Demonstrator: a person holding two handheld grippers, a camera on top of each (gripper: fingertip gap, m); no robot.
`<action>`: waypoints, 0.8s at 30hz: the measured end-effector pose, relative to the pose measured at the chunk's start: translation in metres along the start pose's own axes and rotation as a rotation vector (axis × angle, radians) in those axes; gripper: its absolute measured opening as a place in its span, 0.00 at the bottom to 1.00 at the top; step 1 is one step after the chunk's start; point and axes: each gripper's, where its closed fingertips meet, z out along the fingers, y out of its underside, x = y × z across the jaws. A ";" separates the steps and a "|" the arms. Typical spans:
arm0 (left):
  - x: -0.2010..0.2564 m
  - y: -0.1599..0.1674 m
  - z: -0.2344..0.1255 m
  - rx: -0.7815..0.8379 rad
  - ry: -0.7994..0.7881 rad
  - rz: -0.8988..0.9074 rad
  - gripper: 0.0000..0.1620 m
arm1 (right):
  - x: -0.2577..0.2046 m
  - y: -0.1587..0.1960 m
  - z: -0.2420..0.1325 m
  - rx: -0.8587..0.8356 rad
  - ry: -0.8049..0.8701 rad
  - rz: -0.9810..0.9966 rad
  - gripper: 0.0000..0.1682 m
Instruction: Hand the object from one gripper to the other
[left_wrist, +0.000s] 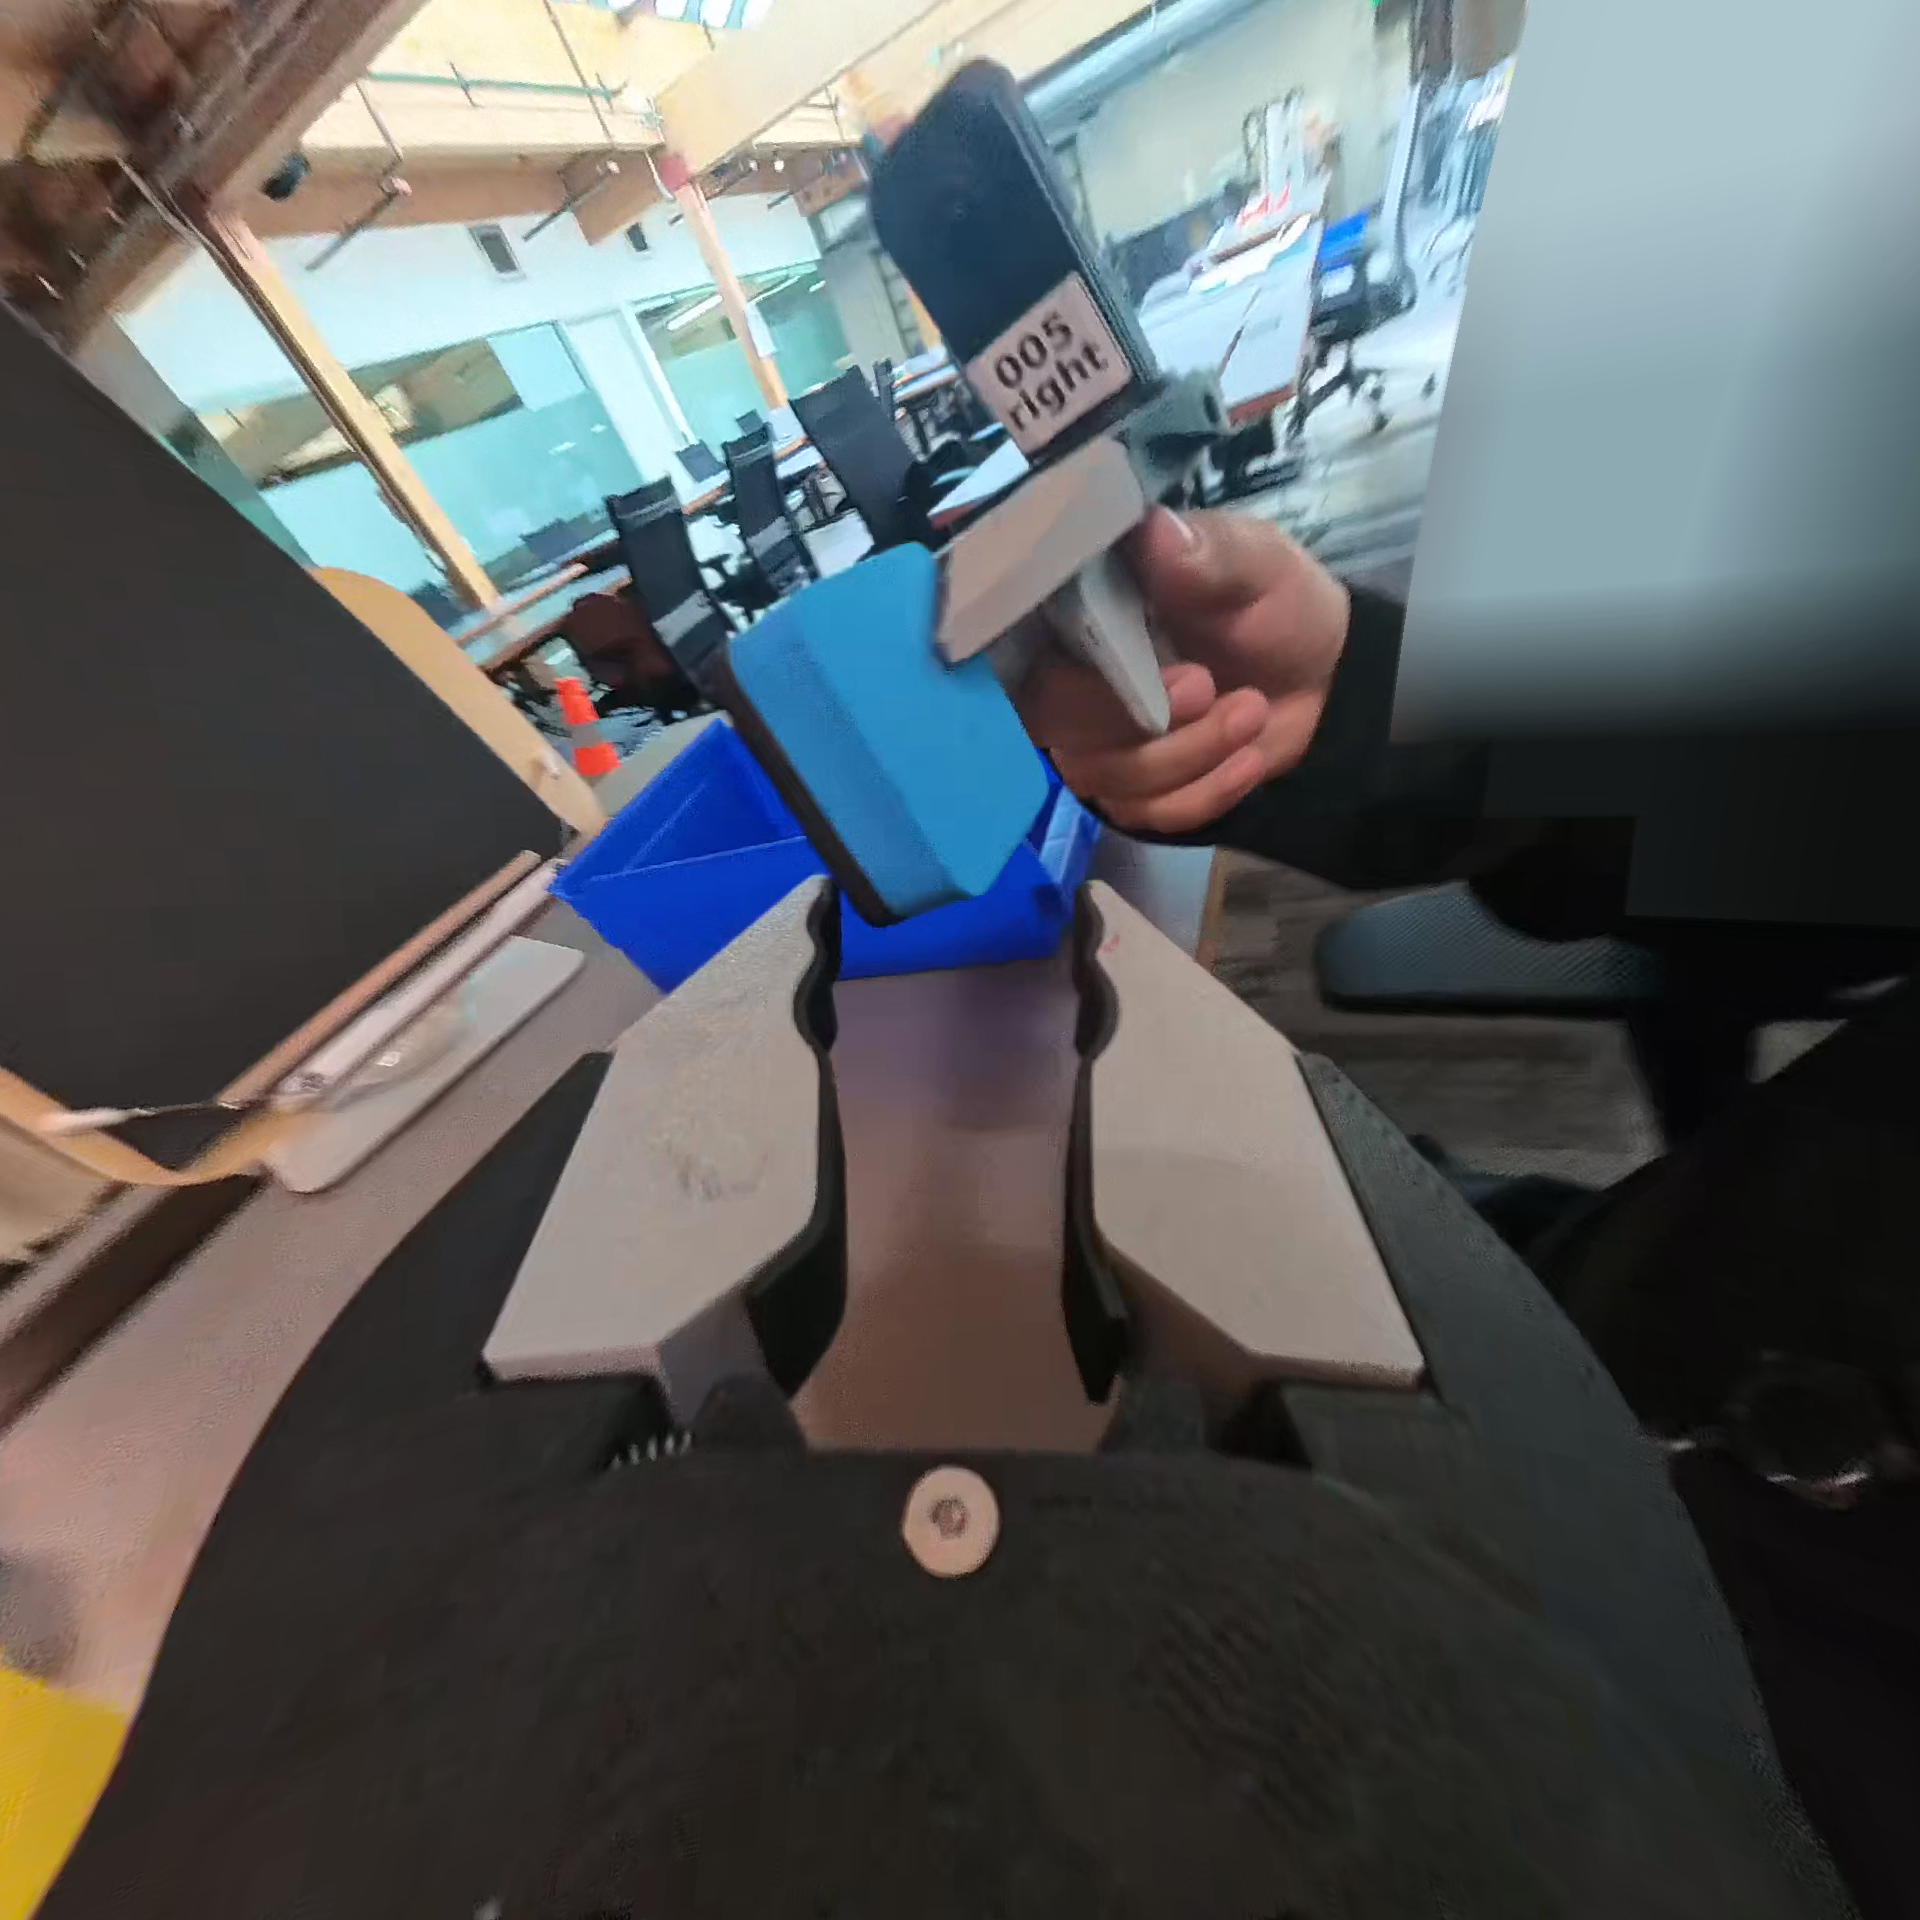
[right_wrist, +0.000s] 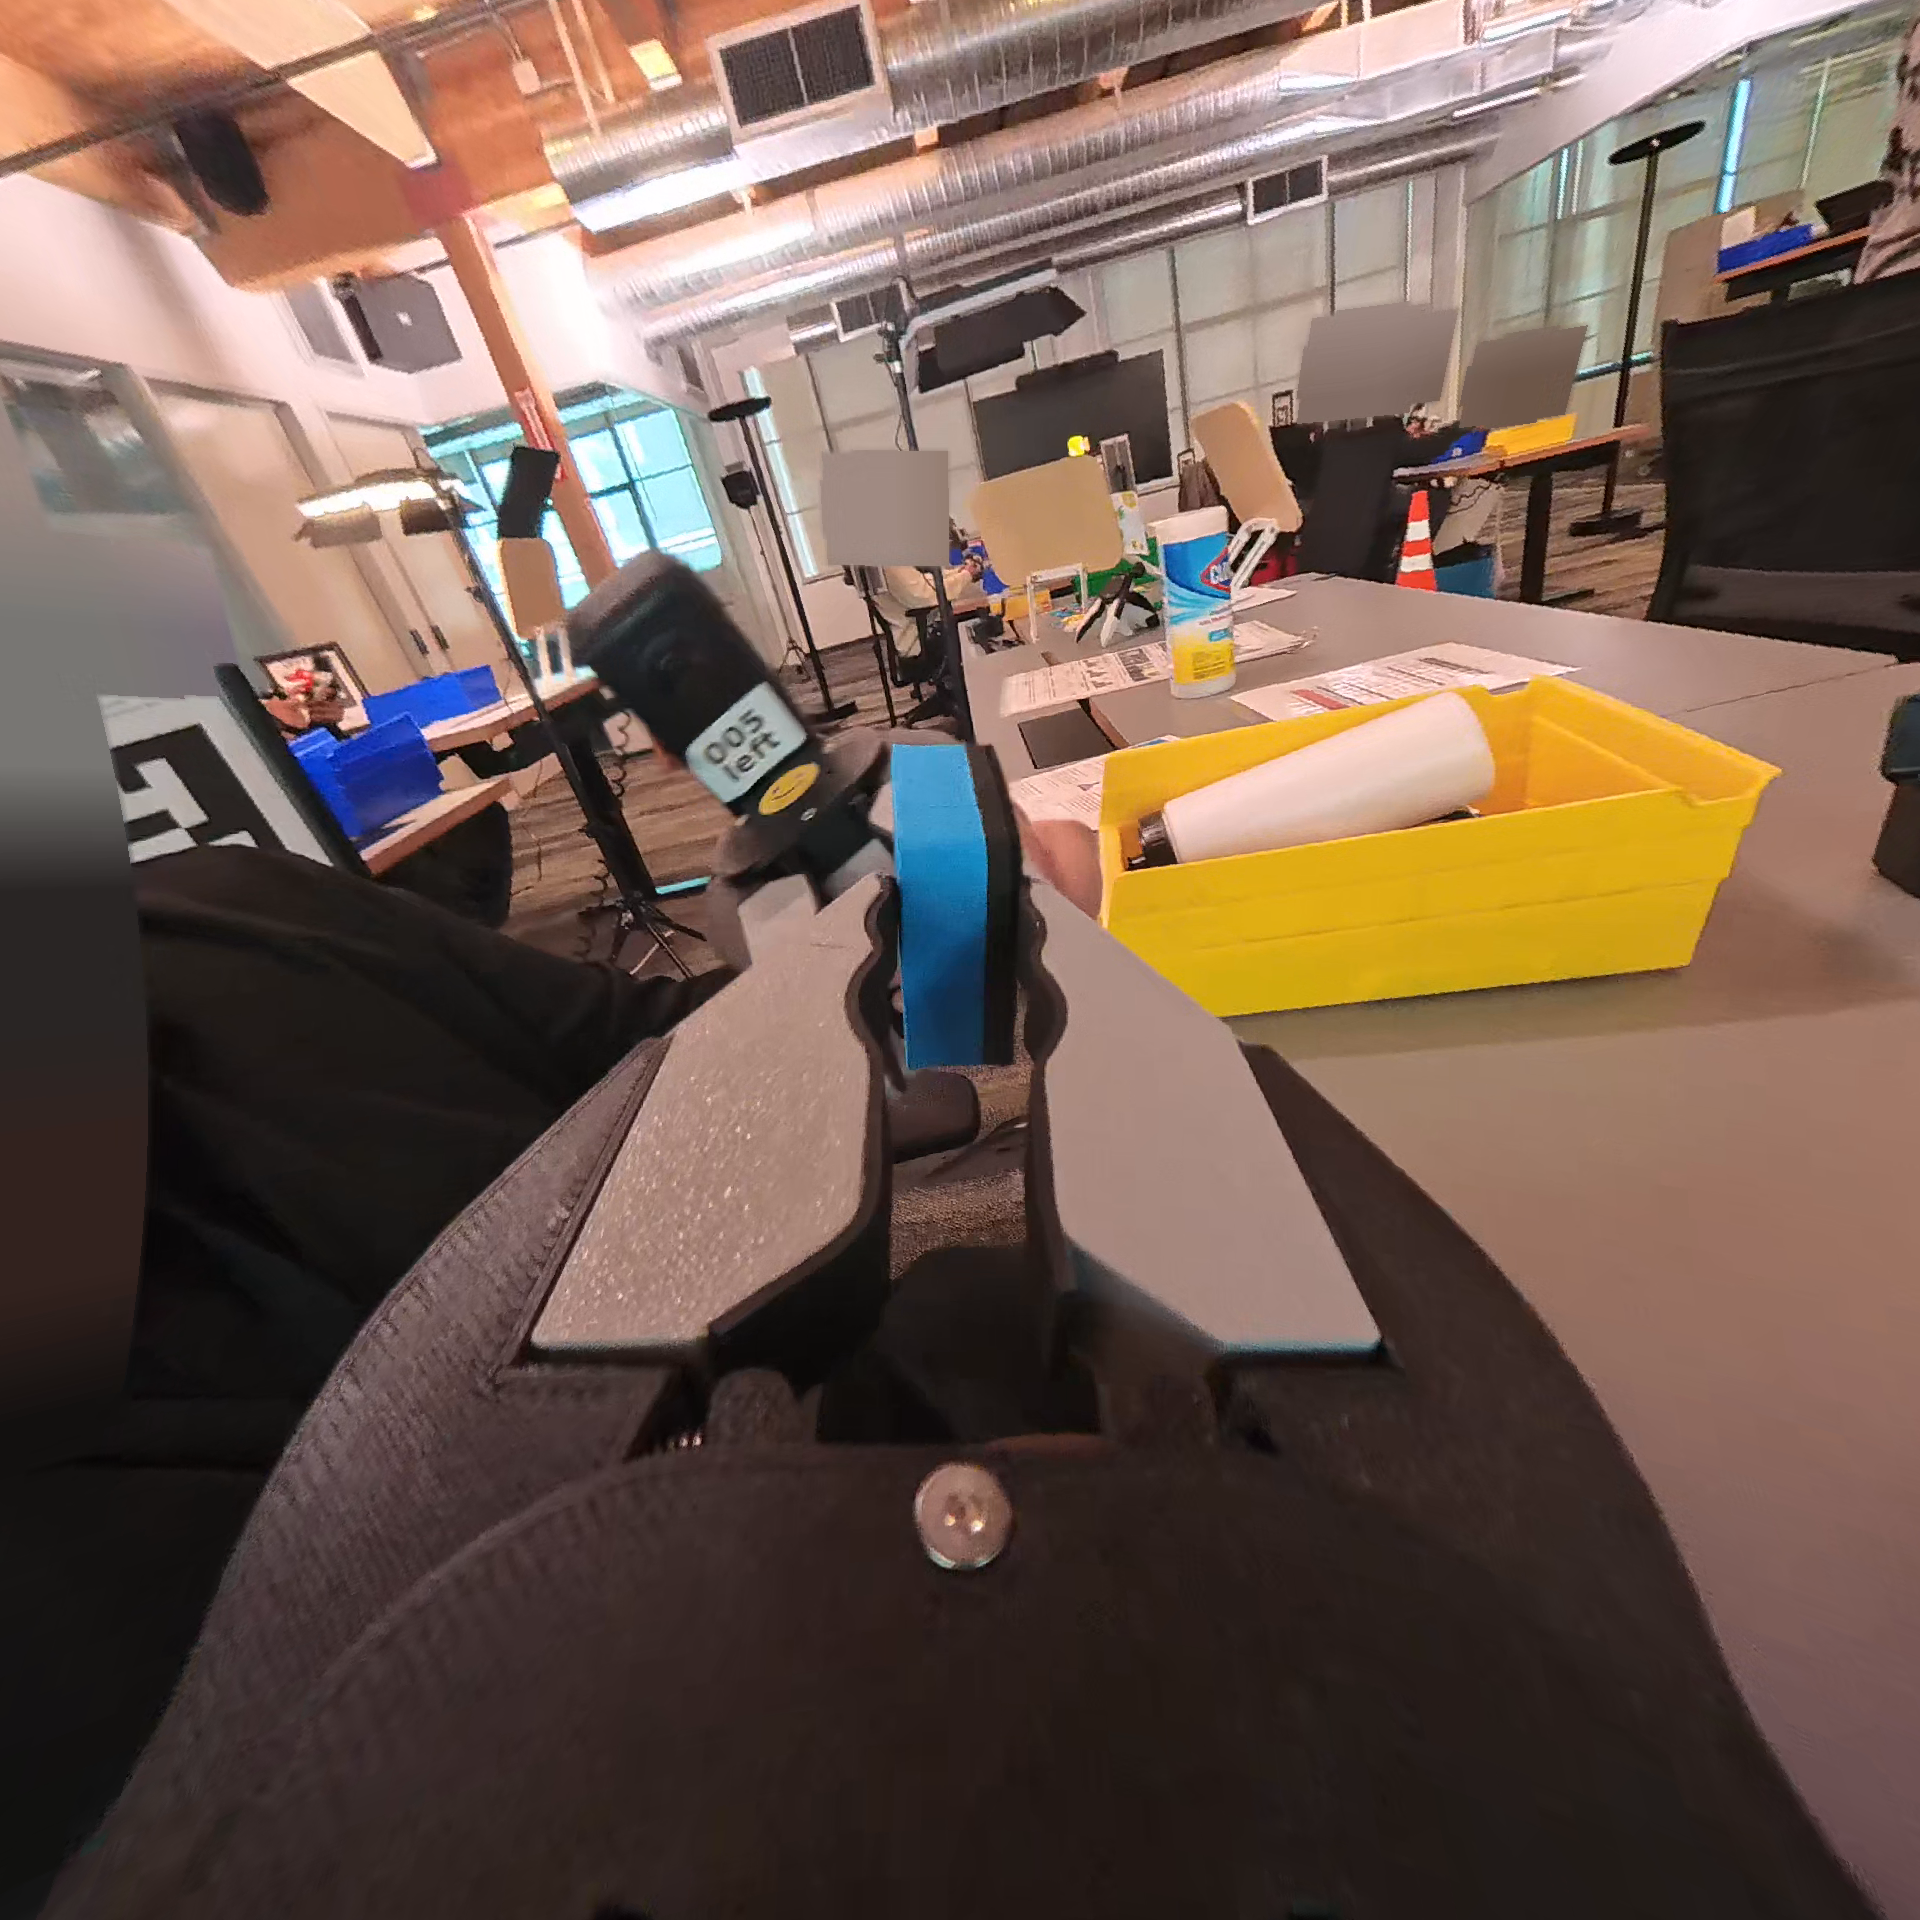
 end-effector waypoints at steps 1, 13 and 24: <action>-0.003 -0.003 -0.002 0.015 0.008 -0.056 0.24 | -0.003 -0.001 0.000 0.004 -0.012 -0.009 0.11; -0.033 -0.014 -0.018 0.138 0.032 -0.339 0.00 | 0.003 0.013 0.002 -0.064 0.011 -0.060 0.11; -0.044 -0.022 -0.023 0.182 -0.063 -0.327 0.00 | 0.007 0.048 0.019 -0.239 0.057 -0.174 0.11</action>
